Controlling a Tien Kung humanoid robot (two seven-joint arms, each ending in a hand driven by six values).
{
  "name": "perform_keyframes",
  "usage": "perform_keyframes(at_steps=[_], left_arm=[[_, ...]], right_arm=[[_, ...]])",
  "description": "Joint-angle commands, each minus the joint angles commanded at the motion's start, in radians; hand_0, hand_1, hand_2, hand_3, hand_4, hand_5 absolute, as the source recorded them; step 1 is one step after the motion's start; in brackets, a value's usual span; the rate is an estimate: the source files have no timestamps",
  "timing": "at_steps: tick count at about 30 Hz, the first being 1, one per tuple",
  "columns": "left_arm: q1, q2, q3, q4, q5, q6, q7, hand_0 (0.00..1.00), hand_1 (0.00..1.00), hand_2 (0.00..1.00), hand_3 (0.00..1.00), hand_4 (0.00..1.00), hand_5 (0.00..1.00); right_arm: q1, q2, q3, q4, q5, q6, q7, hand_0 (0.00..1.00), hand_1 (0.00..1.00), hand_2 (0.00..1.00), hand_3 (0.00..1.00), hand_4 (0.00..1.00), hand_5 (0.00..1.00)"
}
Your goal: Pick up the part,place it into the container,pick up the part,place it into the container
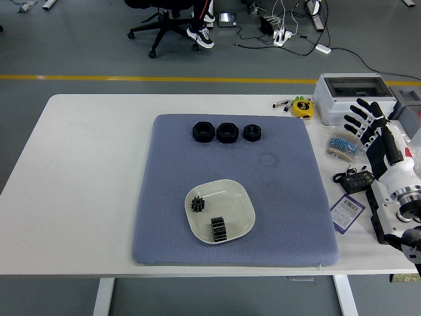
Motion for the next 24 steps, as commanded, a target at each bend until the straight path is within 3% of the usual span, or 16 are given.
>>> perform_keyframes(at_steps=[6, 24], left_arm=[[-0.006, 0.001, -0.005, 0.000, 0.010, -0.002, 0.001, 0.696, 0.658, 0.692, 0.570, 0.642, 0.591], [-0.010, -0.001, 0.010, 0.000, 0.000, -0.005, -0.001, 0.696, 0.659, 0.690, 0.567, 0.639, 0.589]], right_arm=[[-0.035, -0.007, 0.027, 0.032, -0.017, 0.007, -0.005, 0.821, 0.808, 0.864, 0.889, 0.998, 0.909], [-0.074, -0.013, 0.061, 0.040, -0.015, 0.000, -0.007, 0.810, 0.801, 0.864, 0.884, 0.998, 0.918]])
